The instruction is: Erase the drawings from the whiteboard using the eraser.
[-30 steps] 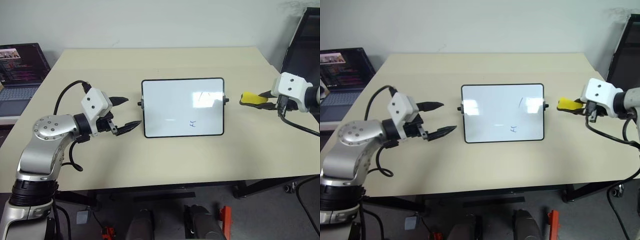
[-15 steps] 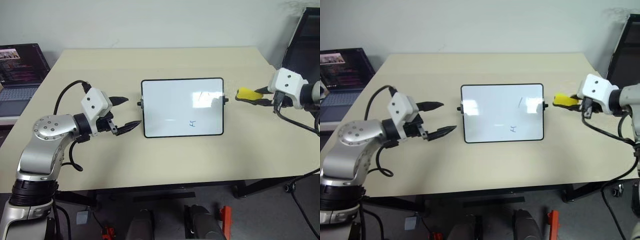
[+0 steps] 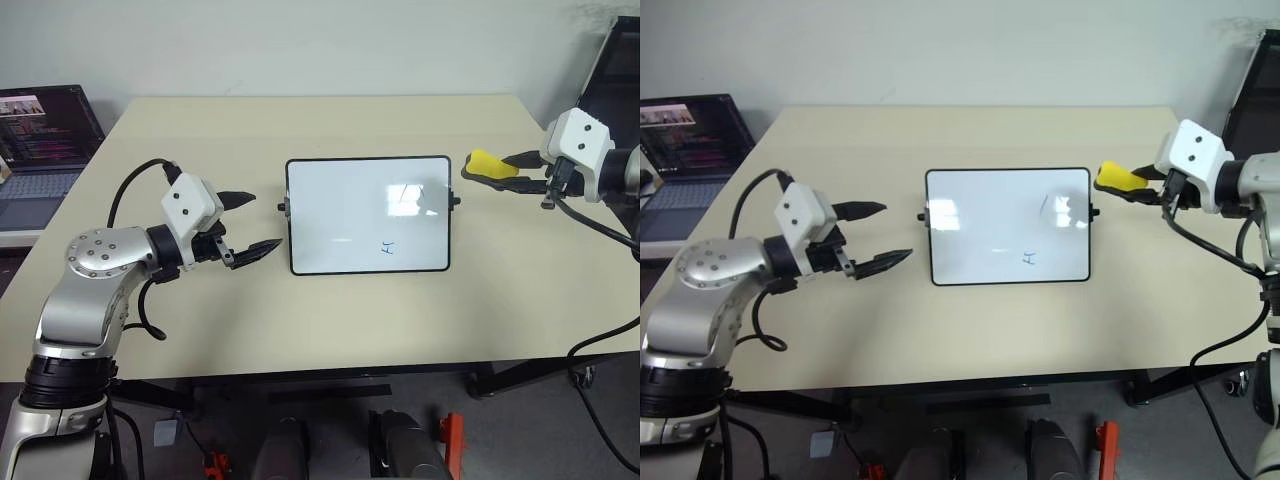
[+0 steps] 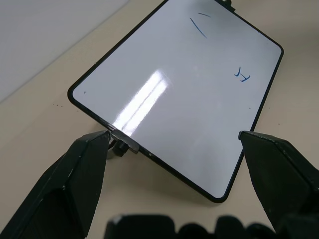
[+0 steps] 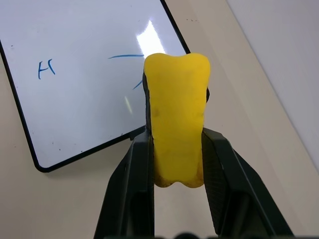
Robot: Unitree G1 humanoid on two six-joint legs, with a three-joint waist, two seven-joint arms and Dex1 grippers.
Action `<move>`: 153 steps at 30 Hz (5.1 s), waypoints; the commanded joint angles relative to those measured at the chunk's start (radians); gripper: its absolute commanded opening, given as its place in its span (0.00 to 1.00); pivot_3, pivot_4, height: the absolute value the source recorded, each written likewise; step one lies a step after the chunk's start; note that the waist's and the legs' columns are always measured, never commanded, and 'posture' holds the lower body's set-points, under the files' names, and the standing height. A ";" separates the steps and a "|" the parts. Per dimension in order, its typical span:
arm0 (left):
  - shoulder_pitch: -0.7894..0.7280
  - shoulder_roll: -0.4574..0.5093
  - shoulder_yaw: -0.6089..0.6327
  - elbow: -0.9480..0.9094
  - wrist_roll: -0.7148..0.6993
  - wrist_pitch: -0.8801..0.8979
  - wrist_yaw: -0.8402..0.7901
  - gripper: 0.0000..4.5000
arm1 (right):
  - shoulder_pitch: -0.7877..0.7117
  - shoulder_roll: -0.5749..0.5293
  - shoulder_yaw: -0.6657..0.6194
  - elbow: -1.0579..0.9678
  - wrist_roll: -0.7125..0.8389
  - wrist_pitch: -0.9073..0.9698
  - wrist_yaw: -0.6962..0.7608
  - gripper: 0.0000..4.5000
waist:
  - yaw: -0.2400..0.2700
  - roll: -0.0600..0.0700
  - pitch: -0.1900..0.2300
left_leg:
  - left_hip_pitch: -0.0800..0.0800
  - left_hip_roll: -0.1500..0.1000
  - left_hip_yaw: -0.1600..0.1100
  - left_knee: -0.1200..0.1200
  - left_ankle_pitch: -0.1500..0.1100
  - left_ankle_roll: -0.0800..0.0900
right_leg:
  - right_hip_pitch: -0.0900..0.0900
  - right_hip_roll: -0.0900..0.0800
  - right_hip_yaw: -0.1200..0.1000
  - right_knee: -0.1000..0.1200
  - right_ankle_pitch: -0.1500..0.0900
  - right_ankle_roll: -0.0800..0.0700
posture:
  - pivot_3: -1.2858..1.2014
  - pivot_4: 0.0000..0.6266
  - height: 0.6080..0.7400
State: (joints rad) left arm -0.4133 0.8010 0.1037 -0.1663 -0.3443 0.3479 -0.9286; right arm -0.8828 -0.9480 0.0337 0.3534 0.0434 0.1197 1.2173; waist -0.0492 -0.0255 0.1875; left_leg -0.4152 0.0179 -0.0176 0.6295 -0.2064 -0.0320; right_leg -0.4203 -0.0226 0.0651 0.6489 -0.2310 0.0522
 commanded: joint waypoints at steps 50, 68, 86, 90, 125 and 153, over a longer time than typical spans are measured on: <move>-0.009 -0.010 -0.002 -0.011 0.013 -0.015 0.015 1.00 | -0.087 0.375 0.204 0.178 -0.240 -0.002 -0.383 0.21 | -0.007 0.000 0.000 | 0.001 -0.001 -0.001 0.004 0.000 0.000 | 0.000 0.000 0.000 0.009 0.000 0.000 | 0.52 0.24 1.00; -0.019 -0.015 -0.007 -0.011 0.014 -0.016 0.019 1.00 | -0.055 0.358 0.239 0.114 -0.299 0.113 -0.424 0.21 | -0.009 -0.002 -0.001 | 0.016 0.000 -0.001 0.011 0.000 0.000 | 0.014 0.001 0.001 0.014 -0.006 -0.002 | 0.52 0.24 1.00; -0.013 -0.006 -0.002 -0.009 0.012 -0.016 0.016 1.00 | 0.009 0.280 0.271 0.098 -0.299 0.092 -0.308 0.21 | -0.003 -0.003 -0.002 | 0.015 0.000 -0.002 0.011 0.000 0.000 | 0.014 0.001 0.001 0.012 -0.006 -0.001 | 0.52 0.24 1.00; -0.015 -0.005 -0.002 -0.006 0.012 -0.016 0.014 1.00 | 0.076 0.257 0.278 0.002 -0.296 0.129 -0.233 0.21 | -0.005 -0.003 -0.002 | 0.015 0.000 -0.001 0.010 0.000 0.000 | 0.014 0.001 0.001 0.012 -0.006 -0.001 | 0.52 0.24 1.00; 0.046 0.083 0.068 -0.024 -0.017 0.007 -0.037 1.00 | 0.084 -0.051 0.005 -0.038 -0.002 -0.088 0.030 0.21 | -0.008 -0.002 0.001 | 0.014 0.005 0.004 -0.002 -0.001 0.000 | 0.010 0.003 0.002 0.000 -0.006 0.002 | 0.52 0.24 1.00; 0.023 0.070 0.062 -0.020 -0.014 0.000 -0.023 1.00 | 0.042 0.042 0.001 -0.082 0.032 -0.058 -0.003 0.21 | -0.008 -0.002 0.001 | 0.014 0.005 0.004 -0.002 -0.001 0.000 | 0.010 0.003 0.002 0.000 -0.006 0.002 | 0.52 0.24 1.00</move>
State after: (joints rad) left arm -0.3702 0.8701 0.1471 -0.1683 -0.3532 0.3630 -0.9609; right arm -0.8039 -0.9151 0.0610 0.3220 0.0421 0.0520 1.2293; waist -0.0570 -0.0276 0.1883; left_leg -0.4013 0.0232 -0.0134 0.6272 -0.2077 -0.0318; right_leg -0.4099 -0.0191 0.0669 0.6493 -0.2367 0.0540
